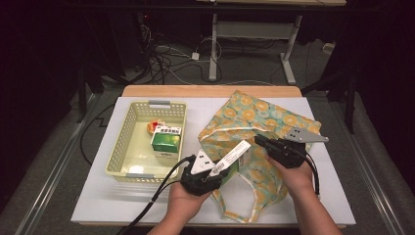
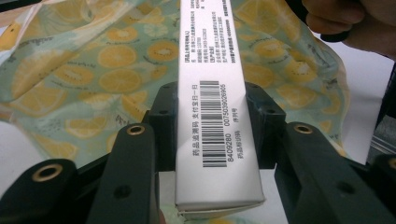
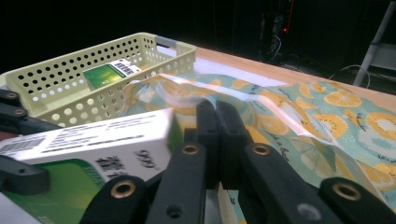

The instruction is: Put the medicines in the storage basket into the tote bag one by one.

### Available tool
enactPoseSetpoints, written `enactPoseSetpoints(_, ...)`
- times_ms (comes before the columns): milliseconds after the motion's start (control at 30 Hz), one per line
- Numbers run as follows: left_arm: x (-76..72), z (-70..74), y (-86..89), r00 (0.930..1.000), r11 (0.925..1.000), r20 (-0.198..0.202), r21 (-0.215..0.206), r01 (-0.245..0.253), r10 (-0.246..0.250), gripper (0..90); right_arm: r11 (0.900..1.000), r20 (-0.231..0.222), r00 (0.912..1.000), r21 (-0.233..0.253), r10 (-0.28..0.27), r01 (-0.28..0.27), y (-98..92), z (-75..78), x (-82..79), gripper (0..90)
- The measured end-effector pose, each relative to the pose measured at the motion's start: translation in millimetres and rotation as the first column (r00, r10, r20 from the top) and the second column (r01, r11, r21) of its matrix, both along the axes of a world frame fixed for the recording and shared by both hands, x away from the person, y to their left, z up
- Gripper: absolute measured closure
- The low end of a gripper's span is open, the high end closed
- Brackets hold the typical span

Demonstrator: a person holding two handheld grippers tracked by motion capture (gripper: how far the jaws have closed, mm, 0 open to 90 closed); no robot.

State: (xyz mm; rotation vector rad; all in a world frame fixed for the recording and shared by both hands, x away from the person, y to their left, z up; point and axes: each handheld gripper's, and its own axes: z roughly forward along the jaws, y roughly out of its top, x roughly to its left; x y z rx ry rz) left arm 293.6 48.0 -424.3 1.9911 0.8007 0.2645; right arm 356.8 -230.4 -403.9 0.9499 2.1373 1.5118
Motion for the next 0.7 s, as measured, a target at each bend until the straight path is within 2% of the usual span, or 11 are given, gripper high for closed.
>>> enactPoseSetpoints(300, 17.0, -1.2, -12.5, 0.9998, 0.9993, -0.011, 0.034, -0.015, 0.016, 60.1, 1.0, 0.014, 0.9998, 0.008, 0.014, -0.014, 2.5, 5.2, -3.3, 90.0)
enactPoseSetpoints(500, 28.2, 1.9, -17.6, 0.9991, 0.9986, -0.02, 0.038, -0.038, 0.038, 60.1, 1.0, 0.023, 0.9993, 0.006, 0.028, -0.028, 6.7, 7.1, -5.4, 90.0)
enactPoseSetpoints(633, 35.9, 8.2, -22.5, 0.9981, 0.9968, -0.01, 0.053, -0.059, 0.06, 60.1, 1.0, 0.026, 0.9994, 0.02, 0.023, -0.024, 4.7, 8.1, -5.2, 90.0)
enactPoseSetpoints(700, 39.4, 10.7, -27.5, 0.9984, 0.9955, 0.001, 0.076, -0.057, 0.057, 60.0, 1.0, 0.028, 0.9994, 0.012, 0.02, -0.02, 3.7, 7.8, -5.7, 90.0)
